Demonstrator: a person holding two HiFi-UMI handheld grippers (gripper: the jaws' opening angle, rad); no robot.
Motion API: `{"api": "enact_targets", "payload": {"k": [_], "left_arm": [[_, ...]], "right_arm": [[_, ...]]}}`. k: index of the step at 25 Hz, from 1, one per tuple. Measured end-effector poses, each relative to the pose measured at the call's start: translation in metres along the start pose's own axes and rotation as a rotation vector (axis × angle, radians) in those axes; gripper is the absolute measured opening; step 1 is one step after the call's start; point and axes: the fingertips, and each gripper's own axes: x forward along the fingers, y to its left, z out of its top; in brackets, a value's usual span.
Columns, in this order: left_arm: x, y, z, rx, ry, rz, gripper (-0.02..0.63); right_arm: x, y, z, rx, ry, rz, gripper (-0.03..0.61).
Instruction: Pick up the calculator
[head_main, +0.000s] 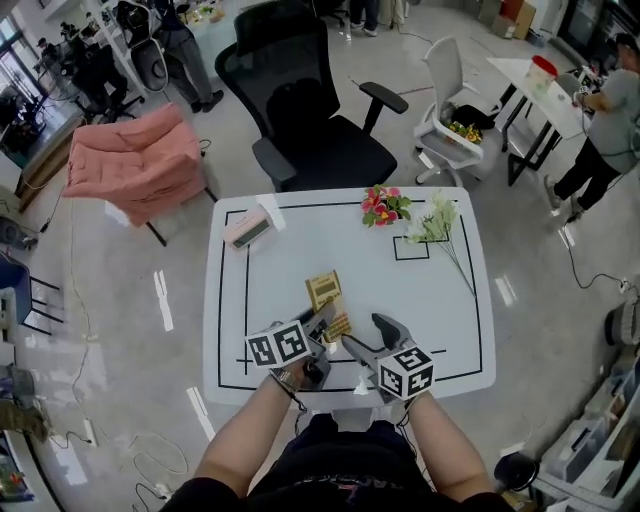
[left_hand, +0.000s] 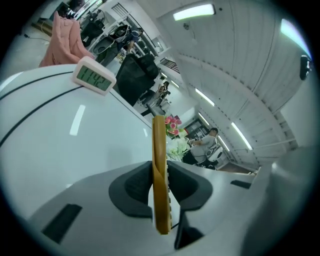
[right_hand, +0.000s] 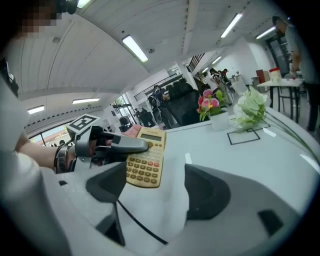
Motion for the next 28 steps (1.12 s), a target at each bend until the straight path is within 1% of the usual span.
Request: {"api": "enact_targets", "payload": {"k": [2,5,6,10,11,14,17,21,24,28], "left_arm": [[-0.007,-0.012,0.01,0.03,-0.043,-0.001,0.083],[-0.017,-0.036,0.02,0.103,-0.109,-0.004,0.083],[-0.019,-0.047,0.023,0.131,-0.129,-0.009,0.083],[-0.03,-0.089,0.021,0.237,-0.191,-0.017,0.081],[-0.034,-0.098,0.019,0.259,-0.206,-0.015,0.081],[-0.044,-0.123,0.014,0.315,-0.255,-0.003,0.081],[-0.058,-0.146,0.006,0.346,-0.304,0.013,0.081],[-0.08,-0.163,-0.008,0.353,-0.37,0.049,0.081],[-0.097,-0.168,-0.022,0.355,-0.403,0.074,0.081],[-0.131,-0.17,-0.039,0.368,-0.427,0.121,0.08]], "right_arm": [[-0.016,-0.005,0.018,-0.034,-0.05,-0.005,0.36],[-0.042,-0.009,0.047,-0.131,-0.125,-0.013,0.308],[-0.051,-0.01,0.057,-0.167,-0.152,-0.023,0.268],[-0.086,-0.015,0.089,-0.273,-0.259,-0.064,0.025],[-0.094,-0.015,0.094,-0.29,-0.278,-0.065,0.002],[-0.114,-0.011,0.108,-0.32,-0.318,-0.031,0.002],[-0.132,-0.004,0.118,-0.338,-0.338,0.015,0.002],[-0.151,0.008,0.124,-0.351,-0.357,0.085,0.002],[-0.16,0.016,0.122,-0.353,-0.368,0.122,0.002],[-0.166,0.035,0.117,-0.316,-0.38,0.162,0.002]]}}
